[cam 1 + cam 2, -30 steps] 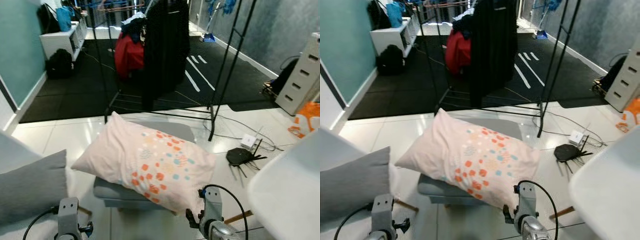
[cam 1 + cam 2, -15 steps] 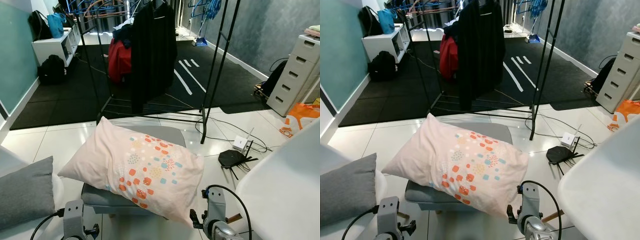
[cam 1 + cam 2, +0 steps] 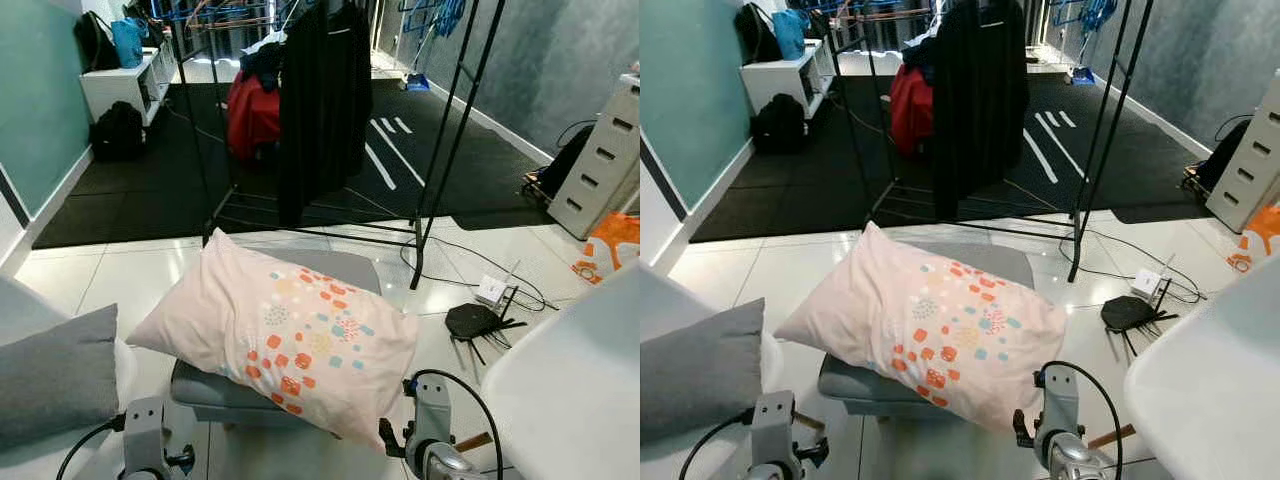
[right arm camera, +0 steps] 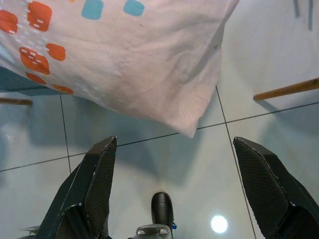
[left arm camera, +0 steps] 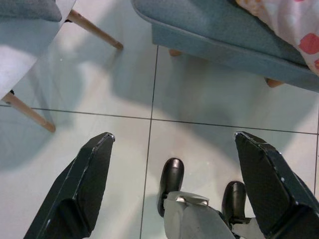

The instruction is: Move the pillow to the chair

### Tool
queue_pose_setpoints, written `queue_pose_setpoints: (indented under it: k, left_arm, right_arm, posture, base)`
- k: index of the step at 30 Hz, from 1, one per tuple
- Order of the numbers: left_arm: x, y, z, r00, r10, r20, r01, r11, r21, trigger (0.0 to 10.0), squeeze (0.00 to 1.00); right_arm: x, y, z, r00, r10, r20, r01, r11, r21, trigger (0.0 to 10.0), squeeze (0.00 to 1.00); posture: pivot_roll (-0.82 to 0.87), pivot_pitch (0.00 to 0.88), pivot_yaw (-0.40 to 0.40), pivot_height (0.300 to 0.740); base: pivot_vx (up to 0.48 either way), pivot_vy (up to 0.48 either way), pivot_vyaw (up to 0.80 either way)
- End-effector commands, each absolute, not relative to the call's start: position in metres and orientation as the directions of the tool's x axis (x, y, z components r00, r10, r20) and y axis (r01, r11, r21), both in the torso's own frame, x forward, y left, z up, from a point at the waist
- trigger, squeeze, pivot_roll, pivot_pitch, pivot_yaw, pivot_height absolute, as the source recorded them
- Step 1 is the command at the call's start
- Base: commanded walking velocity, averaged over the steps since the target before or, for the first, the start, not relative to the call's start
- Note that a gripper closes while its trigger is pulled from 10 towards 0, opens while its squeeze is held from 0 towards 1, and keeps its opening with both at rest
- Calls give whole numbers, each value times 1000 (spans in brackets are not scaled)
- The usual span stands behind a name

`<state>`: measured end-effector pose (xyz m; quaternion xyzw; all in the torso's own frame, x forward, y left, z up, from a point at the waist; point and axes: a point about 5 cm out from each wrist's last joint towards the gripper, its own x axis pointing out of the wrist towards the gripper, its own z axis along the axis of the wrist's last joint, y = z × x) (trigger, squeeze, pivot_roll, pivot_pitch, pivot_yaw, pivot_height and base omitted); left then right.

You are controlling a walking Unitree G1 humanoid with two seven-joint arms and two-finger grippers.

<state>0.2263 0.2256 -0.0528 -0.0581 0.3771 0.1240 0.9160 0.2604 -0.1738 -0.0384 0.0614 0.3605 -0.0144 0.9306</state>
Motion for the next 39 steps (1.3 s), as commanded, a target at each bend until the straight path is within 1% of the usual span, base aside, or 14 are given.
queue_pose_setpoints:
  k: [1, 12, 39]
  left_arm:
    - [226, 231, -52, 688, 199, -698, -284, 959, -6, 10000, 0]
    - [227, 232, -50, 695, 187, -694, -272, 962, -12, 10000, 0]
    - [227, 229, -51, 701, 170, -693, -249, 968, -15, 10000, 0]
  right_arm:
    - [260, -174, -39, 741, 14, -672, 76, 992, 105, 10000, 0]
    - [259, -174, -39, 742, 14, -671, 79, 991, 107, 10000, 0]
    - [259, -173, -39, 742, 18, -670, 77, 991, 112, 10000, 0]
  posture:
    - [-46, 57, -26, 740]
    - [-46, 46, -23, 740]
    - [-46, 42, -22, 740]
  base:
    - [0, 0, 0]
    - [22, 0, 0]
    - [332, 0, 0]
